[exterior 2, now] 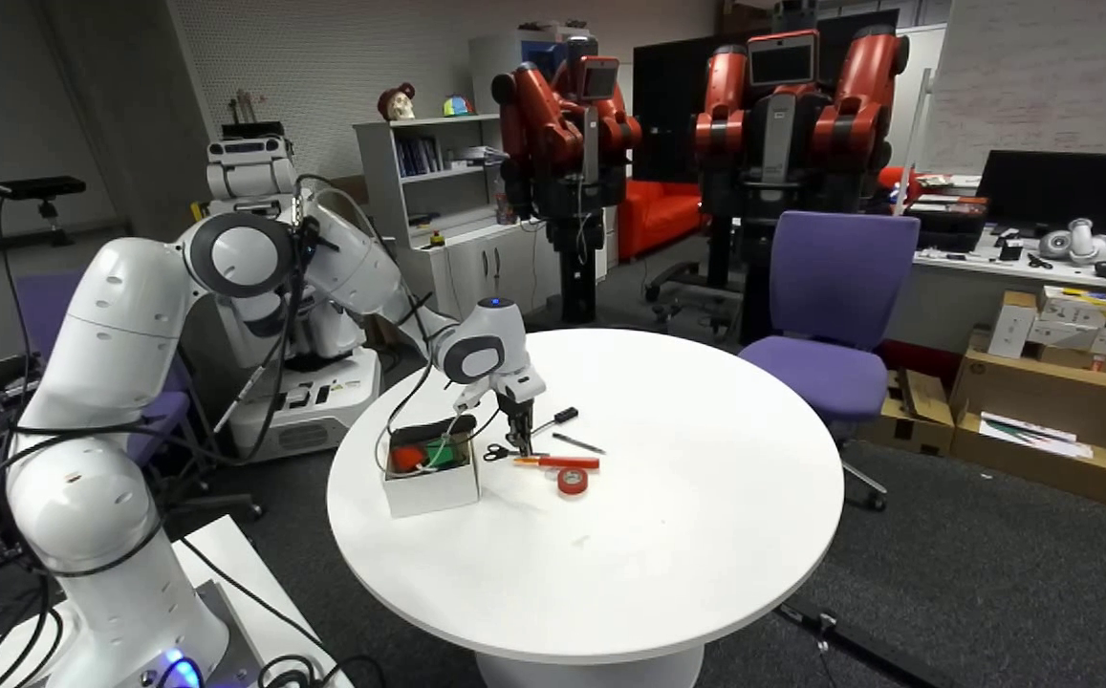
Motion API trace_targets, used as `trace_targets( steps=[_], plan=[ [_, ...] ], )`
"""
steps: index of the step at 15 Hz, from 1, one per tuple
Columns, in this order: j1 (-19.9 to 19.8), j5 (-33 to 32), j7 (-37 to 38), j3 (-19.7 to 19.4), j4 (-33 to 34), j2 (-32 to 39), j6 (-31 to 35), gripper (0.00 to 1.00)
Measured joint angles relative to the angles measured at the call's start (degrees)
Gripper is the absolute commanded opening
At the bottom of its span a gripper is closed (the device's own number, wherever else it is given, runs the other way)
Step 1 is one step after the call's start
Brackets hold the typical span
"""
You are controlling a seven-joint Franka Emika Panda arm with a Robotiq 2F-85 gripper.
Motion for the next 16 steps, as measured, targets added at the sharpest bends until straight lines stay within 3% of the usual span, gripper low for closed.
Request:
trace_targets(
  steps=[7, 16],
  plan=[
    [1.6, -5.1, 4.1, -0.3, -7.9, -12.1, 4.5, 0.03],
    [6.5, -21.3, 17.2, 1.9, -19.9, -20.9, 5.1, 0.03]
  ],
)
